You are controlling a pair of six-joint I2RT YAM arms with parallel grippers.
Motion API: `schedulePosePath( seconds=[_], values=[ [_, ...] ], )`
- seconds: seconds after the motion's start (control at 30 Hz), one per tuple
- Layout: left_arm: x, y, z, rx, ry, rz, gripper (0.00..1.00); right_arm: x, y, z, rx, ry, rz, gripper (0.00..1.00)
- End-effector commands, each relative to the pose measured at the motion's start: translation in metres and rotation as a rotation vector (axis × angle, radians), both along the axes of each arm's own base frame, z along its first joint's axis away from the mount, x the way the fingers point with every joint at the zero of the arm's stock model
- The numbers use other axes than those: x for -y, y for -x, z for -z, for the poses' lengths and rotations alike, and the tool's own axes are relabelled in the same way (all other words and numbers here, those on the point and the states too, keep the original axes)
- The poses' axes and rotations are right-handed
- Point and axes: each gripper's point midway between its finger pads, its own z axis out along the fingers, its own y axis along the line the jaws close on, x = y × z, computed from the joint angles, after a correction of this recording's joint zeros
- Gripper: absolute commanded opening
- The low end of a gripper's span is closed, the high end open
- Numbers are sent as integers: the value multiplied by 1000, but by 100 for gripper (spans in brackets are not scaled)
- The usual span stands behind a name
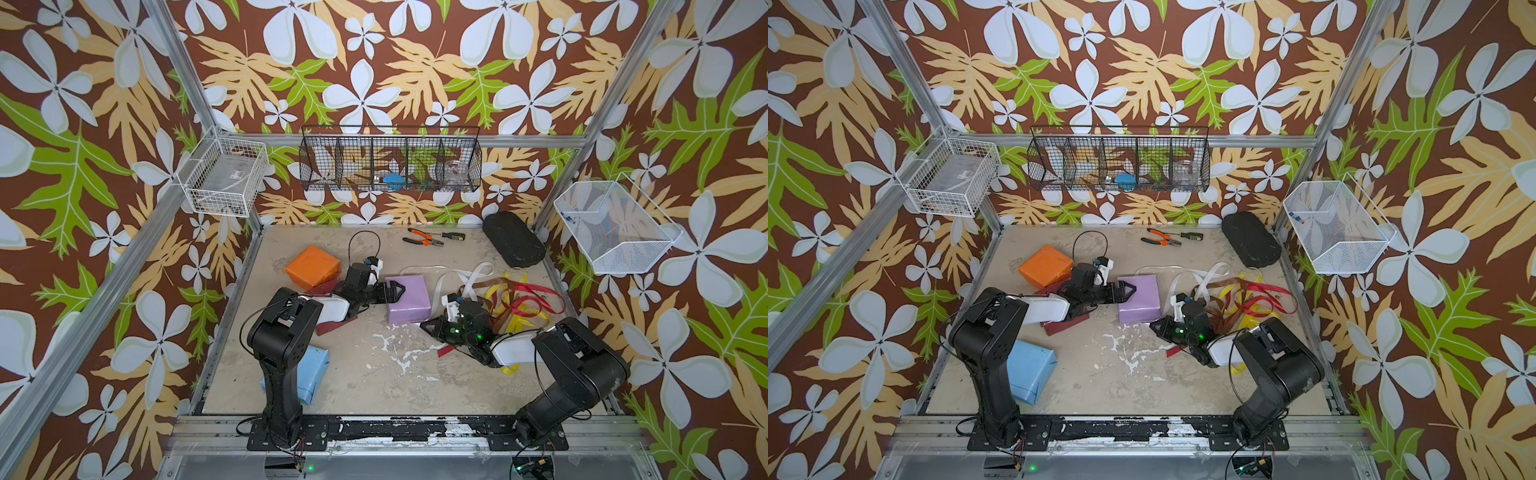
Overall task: Untie the ribbon bows on the gift boxes
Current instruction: Adjust the ribbon at the center of the board.
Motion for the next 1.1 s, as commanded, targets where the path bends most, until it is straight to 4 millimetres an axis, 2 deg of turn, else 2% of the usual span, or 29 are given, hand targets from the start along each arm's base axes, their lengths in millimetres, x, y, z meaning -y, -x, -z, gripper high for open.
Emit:
schedulePosePath(
  seconds=[0.0, 0.1, 0.23, 0.4, 0.67, 0.8, 0.83, 0.9, 0.93, 1.07],
  values=[
    [-23, 18, 42, -123, -148, -34, 96, 7, 2, -6, 34, 29, 5, 0],
    [-23, 18, 42, -124, -148, -33, 96, 23, -1, -17, 68, 74, 36, 0],
    [-23, 18, 43, -125, -149, -32, 96, 52, -16, -46, 153, 149, 103, 0],
    [-23, 19, 44, -127, -150, -28, 96, 107, -35, -78, 249, 281, 239, 0],
    [-22, 20, 46, -137, -148, -22, 96, 203, -63, -87, 244, 400, 448, 0],
    [-21, 21, 47, -142, -145, -17, 96, 231, -76, -91, 242, 442, 508, 0],
    [-21, 21, 47, -141, -145, -16, 96, 235, -79, -87, 225, 475, 508, 5],
    [-20, 21, 46, -141, -144, -14, 96, 238, -82, -75, 168, 523, 477, 46],
    [-20, 20, 44, -139, -142, -13, 96, 236, -83, -70, 140, 533, 451, 56],
    [-17, 19, 39, -138, -132, -7, 95, 222, -79, -64, 111, 565, 363, 81]
  ],
)
